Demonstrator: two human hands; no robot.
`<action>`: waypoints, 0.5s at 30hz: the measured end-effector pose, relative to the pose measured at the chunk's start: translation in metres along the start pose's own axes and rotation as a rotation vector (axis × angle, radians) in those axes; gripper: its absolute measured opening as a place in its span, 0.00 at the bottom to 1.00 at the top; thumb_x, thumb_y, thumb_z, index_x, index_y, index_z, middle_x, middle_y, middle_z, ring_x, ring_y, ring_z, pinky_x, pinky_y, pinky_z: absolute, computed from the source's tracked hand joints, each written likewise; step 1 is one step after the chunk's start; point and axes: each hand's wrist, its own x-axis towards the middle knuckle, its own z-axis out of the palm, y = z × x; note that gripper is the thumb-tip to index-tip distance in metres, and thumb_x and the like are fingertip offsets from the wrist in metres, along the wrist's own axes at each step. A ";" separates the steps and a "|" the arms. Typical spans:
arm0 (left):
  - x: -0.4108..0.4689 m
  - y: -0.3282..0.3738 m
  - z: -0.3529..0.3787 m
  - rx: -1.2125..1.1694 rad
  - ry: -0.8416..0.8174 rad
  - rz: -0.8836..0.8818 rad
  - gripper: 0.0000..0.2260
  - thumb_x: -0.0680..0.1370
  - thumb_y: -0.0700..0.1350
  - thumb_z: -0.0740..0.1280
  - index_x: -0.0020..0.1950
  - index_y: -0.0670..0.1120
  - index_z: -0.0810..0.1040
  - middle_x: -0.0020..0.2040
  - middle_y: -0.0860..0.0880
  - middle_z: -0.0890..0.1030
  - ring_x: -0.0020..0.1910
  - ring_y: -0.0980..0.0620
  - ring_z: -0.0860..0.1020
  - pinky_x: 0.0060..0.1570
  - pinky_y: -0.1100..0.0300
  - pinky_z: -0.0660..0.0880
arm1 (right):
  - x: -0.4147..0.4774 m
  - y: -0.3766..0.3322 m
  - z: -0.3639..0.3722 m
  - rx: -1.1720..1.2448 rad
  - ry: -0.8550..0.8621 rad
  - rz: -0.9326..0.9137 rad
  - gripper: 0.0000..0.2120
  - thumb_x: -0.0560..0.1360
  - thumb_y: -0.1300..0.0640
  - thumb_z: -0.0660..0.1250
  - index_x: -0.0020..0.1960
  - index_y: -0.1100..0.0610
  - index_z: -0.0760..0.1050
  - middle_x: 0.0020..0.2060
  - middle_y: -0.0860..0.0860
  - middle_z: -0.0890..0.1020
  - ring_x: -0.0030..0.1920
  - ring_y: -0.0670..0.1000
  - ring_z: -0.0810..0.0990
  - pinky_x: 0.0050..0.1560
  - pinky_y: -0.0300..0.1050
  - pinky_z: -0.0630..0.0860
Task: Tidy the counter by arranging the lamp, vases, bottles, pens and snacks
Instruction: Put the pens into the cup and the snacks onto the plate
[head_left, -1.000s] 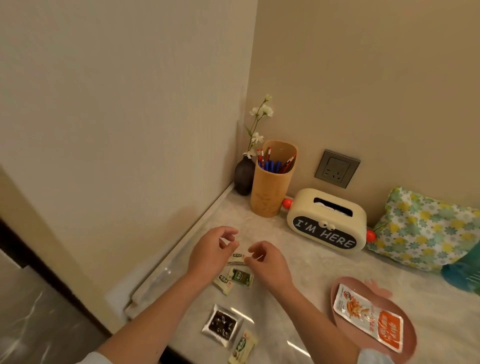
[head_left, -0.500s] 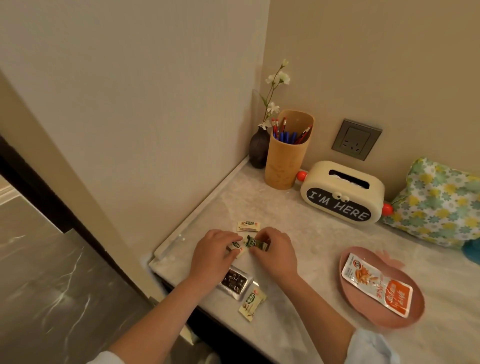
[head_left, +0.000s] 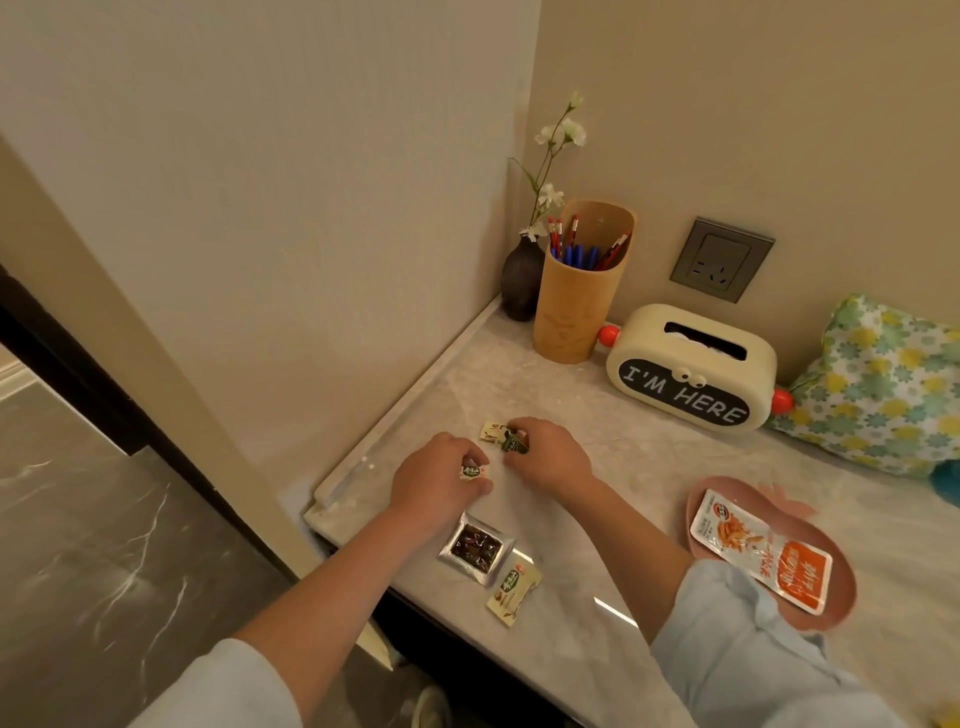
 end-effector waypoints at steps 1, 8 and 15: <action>0.002 0.001 0.000 -0.012 0.008 -0.001 0.10 0.71 0.53 0.73 0.51 0.57 0.78 0.52 0.58 0.76 0.49 0.60 0.77 0.46 0.62 0.74 | 0.002 0.000 -0.001 0.004 -0.009 0.010 0.20 0.73 0.56 0.69 0.64 0.51 0.75 0.60 0.52 0.79 0.60 0.54 0.77 0.55 0.50 0.77; 0.027 0.006 0.009 -0.371 0.095 -0.098 0.03 0.76 0.49 0.70 0.48 0.56 0.78 0.48 0.57 0.81 0.46 0.52 0.80 0.47 0.52 0.79 | -0.009 0.002 0.000 0.110 0.103 0.024 0.08 0.72 0.51 0.70 0.48 0.51 0.76 0.49 0.50 0.78 0.44 0.49 0.76 0.42 0.44 0.73; 0.033 0.074 0.035 -0.671 0.049 -0.007 0.06 0.78 0.44 0.65 0.49 0.56 0.78 0.52 0.53 0.79 0.45 0.54 0.81 0.49 0.55 0.80 | -0.055 0.035 -0.028 0.270 0.360 0.153 0.07 0.75 0.51 0.68 0.51 0.51 0.74 0.43 0.45 0.78 0.45 0.47 0.76 0.44 0.43 0.72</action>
